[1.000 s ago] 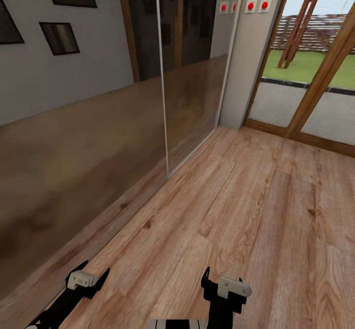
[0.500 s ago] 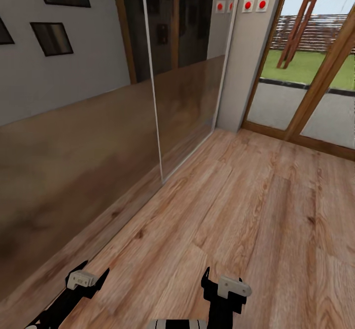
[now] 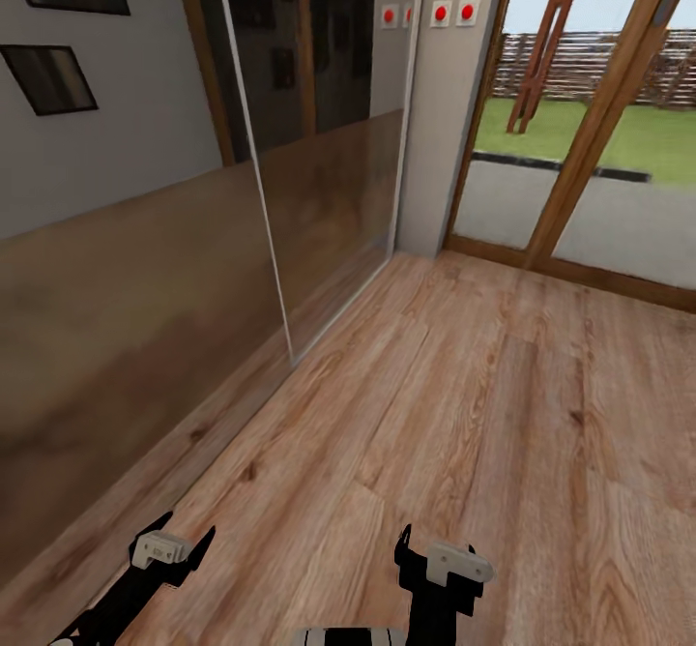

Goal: Pick up the two gym shoes and the two sandals from the corridor floor and place them onto the hallstand (shoe rack) in the corridor, making sure they are on the rack and not on the floor. Arrange them so the two gym shoes are next to each other and the two sandals are next to each other.

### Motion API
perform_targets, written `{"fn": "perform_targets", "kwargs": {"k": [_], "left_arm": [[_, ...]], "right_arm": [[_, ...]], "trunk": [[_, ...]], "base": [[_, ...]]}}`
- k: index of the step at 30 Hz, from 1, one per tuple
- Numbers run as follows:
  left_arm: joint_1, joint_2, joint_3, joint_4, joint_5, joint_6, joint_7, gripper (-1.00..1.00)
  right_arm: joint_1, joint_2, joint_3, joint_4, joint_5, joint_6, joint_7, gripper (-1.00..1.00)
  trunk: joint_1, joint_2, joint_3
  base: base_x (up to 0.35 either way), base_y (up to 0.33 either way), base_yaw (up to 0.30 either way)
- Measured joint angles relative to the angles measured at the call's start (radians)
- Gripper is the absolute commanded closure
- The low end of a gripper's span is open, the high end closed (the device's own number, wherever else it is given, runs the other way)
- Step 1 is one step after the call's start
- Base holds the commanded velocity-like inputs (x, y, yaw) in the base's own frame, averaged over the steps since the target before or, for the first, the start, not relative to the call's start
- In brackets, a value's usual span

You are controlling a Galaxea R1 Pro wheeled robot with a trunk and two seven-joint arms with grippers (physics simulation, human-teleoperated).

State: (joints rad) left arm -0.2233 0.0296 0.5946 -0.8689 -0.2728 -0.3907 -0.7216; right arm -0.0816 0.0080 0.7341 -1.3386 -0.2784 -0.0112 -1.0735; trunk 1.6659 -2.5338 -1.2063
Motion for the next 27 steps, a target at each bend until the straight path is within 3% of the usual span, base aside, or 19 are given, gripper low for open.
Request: {"fn": "perform_targets", "kwargs": {"k": [16, 27], "left_arm": [[0.000, 0.002, 0.002, 0.000, 0.003, 0.000, 0.000, -1.00], [0.000, 0.002, 0.003, 0.000, 0.004, 0.000, 0.000, -1.00]], "right_arm": [[0.000, 0.000, 0.000, 0.000, 0.000, 0.000, 0.000, -1.00], [0.000, 0.000, 0.000, 0.000, 0.000, 0.000, 0.000, -1.00]], "trunk": [[0.000, 0.000, 0.001], [0.000, 0.000, 0.001]], "base": [[0.002, -0.081, -0.064], [0.000, -0.002, -0.196]]}}
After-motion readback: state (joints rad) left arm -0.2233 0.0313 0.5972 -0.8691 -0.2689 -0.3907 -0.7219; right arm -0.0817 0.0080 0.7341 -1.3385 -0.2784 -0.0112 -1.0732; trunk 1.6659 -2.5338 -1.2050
